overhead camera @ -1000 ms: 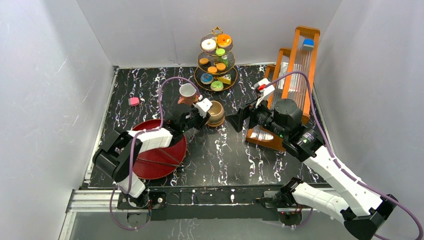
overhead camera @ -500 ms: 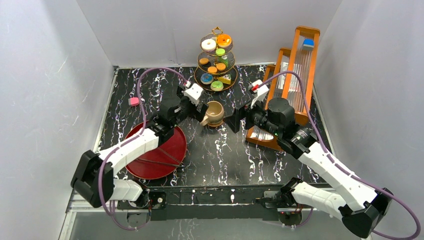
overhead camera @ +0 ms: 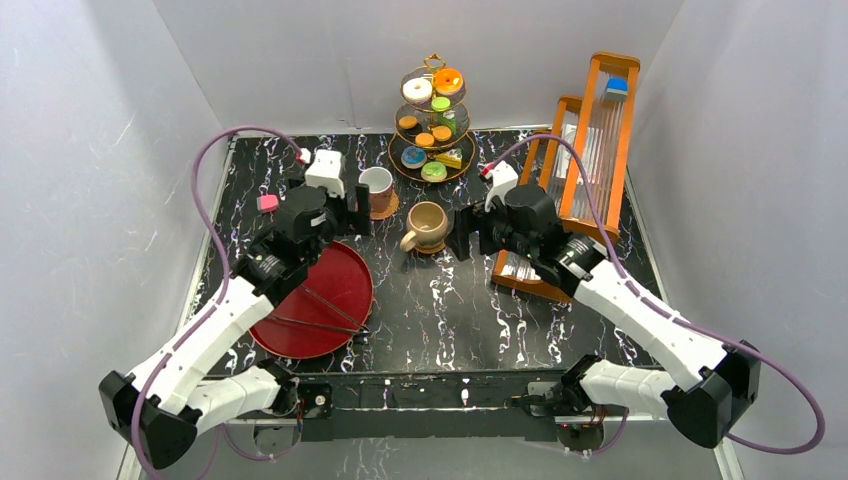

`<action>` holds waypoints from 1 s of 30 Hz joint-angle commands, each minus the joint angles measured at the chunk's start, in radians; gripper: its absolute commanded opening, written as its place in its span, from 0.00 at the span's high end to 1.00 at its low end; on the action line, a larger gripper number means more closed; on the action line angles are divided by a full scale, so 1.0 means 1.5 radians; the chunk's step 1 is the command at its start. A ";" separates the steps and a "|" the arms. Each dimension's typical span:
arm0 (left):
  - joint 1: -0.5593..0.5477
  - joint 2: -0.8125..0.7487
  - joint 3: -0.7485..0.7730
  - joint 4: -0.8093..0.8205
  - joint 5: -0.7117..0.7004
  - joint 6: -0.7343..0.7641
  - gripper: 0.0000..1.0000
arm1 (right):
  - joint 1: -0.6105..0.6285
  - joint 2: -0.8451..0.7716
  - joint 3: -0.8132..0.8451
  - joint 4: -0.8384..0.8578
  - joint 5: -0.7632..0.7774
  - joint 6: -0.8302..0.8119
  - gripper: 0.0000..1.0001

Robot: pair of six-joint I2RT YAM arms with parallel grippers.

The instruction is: Serve the afternoon tea

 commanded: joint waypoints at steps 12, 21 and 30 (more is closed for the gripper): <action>0.008 -0.064 -0.036 -0.228 0.049 -0.275 0.09 | -0.003 0.091 0.121 -0.153 0.112 0.033 0.01; 0.009 -0.126 -0.035 -0.236 0.020 -0.318 0.07 | -0.003 0.105 0.185 -0.213 0.126 0.054 0.01; 0.009 -0.163 0.044 -0.255 -0.017 -0.269 0.07 | -0.002 0.088 0.248 -0.214 0.100 0.045 0.01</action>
